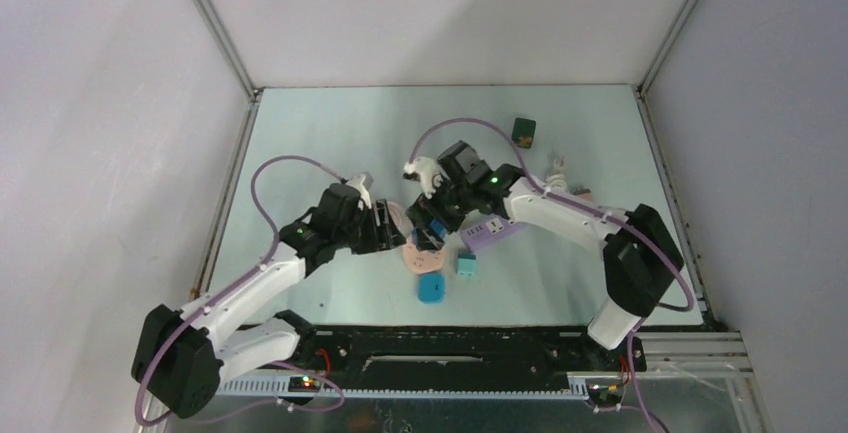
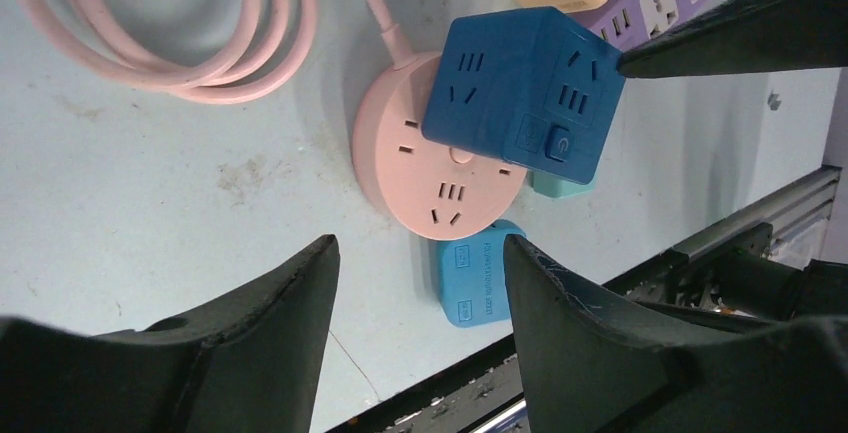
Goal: Insert the plug
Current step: Move the socket to the center of the board.
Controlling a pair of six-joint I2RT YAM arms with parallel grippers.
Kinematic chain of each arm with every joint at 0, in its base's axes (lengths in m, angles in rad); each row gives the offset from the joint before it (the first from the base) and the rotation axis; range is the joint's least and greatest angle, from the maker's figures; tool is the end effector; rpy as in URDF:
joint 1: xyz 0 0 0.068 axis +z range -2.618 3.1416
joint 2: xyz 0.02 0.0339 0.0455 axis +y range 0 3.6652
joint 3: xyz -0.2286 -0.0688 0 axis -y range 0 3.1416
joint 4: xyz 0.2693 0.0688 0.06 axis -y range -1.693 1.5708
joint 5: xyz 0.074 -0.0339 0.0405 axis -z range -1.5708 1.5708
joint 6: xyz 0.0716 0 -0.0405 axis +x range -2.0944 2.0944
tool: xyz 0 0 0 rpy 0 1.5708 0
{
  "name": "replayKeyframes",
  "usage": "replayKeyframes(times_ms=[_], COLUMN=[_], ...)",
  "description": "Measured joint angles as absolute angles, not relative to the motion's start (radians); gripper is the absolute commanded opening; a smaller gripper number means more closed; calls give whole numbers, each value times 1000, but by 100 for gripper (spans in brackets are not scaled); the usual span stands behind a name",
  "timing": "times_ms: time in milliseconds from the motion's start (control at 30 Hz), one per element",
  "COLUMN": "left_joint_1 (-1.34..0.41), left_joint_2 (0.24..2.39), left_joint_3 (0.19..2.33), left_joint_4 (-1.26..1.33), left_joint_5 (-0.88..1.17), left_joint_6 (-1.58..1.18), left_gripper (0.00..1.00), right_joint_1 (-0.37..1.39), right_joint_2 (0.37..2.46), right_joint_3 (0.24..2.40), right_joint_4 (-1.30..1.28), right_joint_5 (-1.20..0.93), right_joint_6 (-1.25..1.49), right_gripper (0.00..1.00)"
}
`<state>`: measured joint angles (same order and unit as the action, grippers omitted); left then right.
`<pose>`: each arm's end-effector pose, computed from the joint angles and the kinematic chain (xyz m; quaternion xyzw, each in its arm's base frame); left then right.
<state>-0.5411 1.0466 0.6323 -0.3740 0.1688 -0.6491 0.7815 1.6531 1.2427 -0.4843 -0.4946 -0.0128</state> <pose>0.2323 -0.1536 0.1554 -0.0176 0.9215 -0.2775 0.2710 0.2567 0.3026 0.1820 -0.4287 0.8121 0.3347 0.2115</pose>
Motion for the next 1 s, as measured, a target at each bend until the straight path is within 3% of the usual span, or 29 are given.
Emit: replayKeyframes(times_ms=[400,733,1000], left_joint_1=[-541,-541,-541], left_joint_2=[1063,1168,1180], left_joint_3=[564,549,549], left_joint_4=[-358,-245,-229], left_joint_5=[164,205,213], left_joint_6=[-744,-813,-807], left_gripper=[66,65,66], right_joint_1=[885,875,783], right_joint_2=[1789,1838,1837], right_joint_3=[1353,1368,1368], right_joint_4=[-574,-600,-602], right_joint_5=[-126,-200,-387], right_joint_6=[-126,-137,-60], right_gripper=[100,97,99])
